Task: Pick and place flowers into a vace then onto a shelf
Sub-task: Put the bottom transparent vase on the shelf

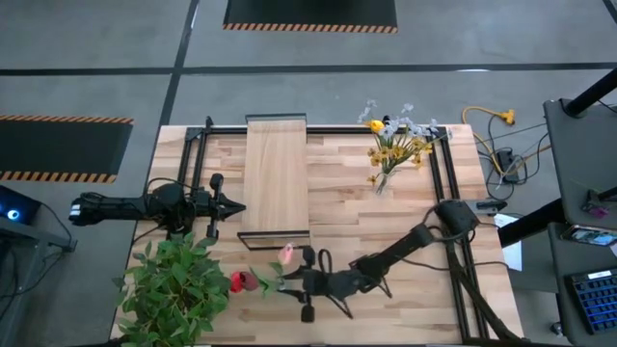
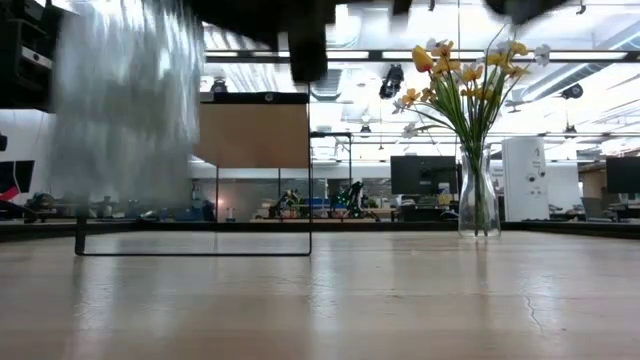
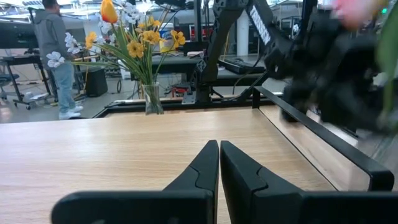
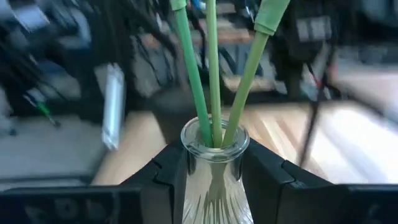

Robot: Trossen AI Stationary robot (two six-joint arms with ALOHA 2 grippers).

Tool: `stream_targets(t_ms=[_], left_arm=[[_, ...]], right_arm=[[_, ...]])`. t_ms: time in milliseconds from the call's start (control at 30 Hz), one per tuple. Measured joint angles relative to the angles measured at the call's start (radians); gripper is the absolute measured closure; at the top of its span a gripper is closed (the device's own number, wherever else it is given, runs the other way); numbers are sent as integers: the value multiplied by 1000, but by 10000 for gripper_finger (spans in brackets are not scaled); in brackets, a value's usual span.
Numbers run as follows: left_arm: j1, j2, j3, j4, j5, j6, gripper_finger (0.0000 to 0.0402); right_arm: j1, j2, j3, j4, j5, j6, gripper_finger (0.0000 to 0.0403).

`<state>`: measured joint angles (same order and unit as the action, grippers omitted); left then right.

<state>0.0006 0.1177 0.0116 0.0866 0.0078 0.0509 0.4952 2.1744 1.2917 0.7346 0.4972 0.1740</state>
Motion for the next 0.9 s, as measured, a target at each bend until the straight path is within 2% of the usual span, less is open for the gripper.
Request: stream_targets(t_ms=[133,567,733,900], left_arm=[[0,0,0,0,0,0,402],[0,0,0,0,0,0,402],[0,0,0,0,0,0,402],[0,0,0,0,0,0,402]], right_arm=[[13,-68,24,3,-19,-17,297],[-11,-317,24,-206,-27,-94,297],[-72,-398,28,-248,-27,-136,297],[-178,-433,27,-298,-57,-151,297]])
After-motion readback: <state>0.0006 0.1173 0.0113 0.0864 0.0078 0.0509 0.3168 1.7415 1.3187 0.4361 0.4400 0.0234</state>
